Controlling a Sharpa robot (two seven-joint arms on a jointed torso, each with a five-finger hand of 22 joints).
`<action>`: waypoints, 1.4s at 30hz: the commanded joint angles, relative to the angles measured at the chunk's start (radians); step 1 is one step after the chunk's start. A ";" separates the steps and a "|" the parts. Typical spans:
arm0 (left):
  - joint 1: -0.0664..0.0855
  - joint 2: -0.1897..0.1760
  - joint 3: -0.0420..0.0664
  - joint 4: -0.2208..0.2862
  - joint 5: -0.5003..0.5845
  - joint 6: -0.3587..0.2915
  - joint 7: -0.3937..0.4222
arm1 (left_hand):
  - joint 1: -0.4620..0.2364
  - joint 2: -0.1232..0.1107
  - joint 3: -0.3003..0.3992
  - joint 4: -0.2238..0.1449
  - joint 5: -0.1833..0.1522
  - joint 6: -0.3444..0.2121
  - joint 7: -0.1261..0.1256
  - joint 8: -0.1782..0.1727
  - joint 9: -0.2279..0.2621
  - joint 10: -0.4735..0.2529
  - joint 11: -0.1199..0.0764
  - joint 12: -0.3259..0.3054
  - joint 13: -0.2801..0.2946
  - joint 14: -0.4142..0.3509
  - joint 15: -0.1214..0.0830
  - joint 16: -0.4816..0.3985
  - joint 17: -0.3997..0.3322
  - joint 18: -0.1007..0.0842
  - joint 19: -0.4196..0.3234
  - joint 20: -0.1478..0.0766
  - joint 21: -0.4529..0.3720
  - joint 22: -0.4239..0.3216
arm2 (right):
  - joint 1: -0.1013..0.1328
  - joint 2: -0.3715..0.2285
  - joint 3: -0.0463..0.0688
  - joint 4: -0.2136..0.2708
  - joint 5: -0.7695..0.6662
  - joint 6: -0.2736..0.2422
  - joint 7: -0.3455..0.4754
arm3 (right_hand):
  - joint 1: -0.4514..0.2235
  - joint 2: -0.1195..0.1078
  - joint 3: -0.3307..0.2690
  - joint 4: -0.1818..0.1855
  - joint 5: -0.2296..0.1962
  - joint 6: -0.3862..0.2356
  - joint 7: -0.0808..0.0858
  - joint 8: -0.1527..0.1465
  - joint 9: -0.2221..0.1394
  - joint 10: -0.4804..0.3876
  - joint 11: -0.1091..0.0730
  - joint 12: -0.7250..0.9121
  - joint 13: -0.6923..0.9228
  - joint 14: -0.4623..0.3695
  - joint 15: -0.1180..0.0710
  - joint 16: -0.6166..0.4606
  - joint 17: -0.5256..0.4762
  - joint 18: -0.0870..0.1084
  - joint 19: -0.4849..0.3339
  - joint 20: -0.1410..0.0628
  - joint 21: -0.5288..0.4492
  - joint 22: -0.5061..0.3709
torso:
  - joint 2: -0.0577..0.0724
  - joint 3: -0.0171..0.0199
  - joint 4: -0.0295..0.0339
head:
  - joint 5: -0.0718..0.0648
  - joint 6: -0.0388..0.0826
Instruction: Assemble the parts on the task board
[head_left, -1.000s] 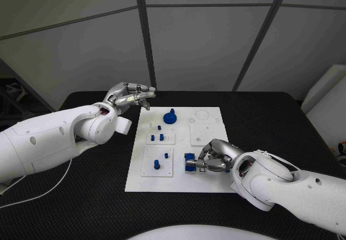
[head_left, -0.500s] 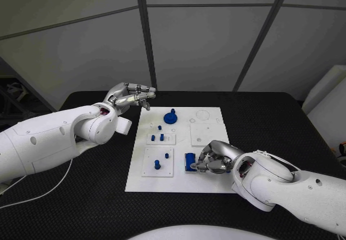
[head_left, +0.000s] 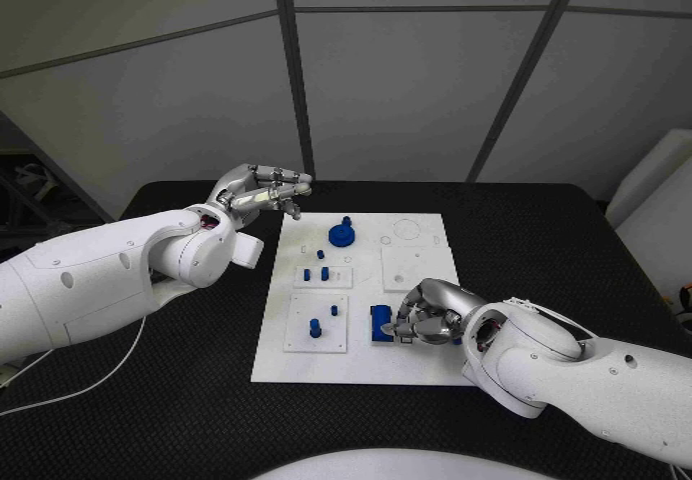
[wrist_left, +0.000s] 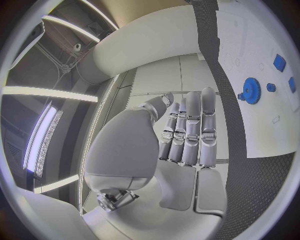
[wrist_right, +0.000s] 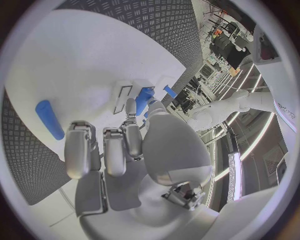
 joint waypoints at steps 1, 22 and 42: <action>0.001 -0.001 0.001 0.002 0.003 0.006 0.008 | -0.004 0.008 -0.004 0.002 0.006 -0.003 0.002 0.005 -0.001 -0.007 0.003 0.007 -0.001 -0.002 0.005 -0.001 -0.002 -0.008 0.002 0.003 -0.005 -0.002 | 0.001 -0.004 0.000 0.005 -0.009 -0.017 0.012 | 0.003 0.004 -0.002 0.007 0.004 0.005 0.000 -0.006 -0.001 0.008 -0.001 -0.005 0.043 0.091 -0.009 -0.001 0.201 -0.007 0.004 -0.004 0.002 0.125 | -0.001 -0.0002 -0.0014 | 0.000 0.000; 0.001 0.003 0.000 -0.001 0.003 0.022 0.024 | -0.016 0.002 -0.015 0.010 0.009 -0.006 0.002 0.005 -0.001 -0.011 0.004 0.010 -0.002 -0.005 0.007 -0.001 -0.004 -0.009 0.003 0.005 -0.014 -0.009 | 0.019 -0.224 0.001 0.040 0.008 -0.105 0.171 | 0.098 0.000 -0.016 -0.004 0.082 -0.015 0.019 -0.074 -0.032 -0.014 0.014 -0.041 0.020 0.086 0.004 -0.013 0.180 0.000 -0.017 0.008 -0.021 0.101 | -0.003 0.0008 -0.0065 | -0.023 0.012; -0.002 0.006 -0.001 -0.004 0.003 0.022 0.021 | -0.018 0.002 -0.016 0.011 0.010 -0.006 0.002 0.005 -0.001 -0.012 0.004 0.011 -0.002 -0.005 0.007 -0.001 -0.004 -0.009 0.003 0.006 -0.016 -0.010 | 0.011 -0.255 0.000 0.015 -0.093 -0.007 0.082 | 0.086 -0.021 -0.058 0.023 0.032 0.007 0.019 -0.089 -0.037 -0.023 0.014 -0.070 0.000 0.078 0.004 -0.034 0.146 0.007 -0.038 0.008 -0.046 0.076 | -0.003 0.0009 -0.0045 | -0.043 0.008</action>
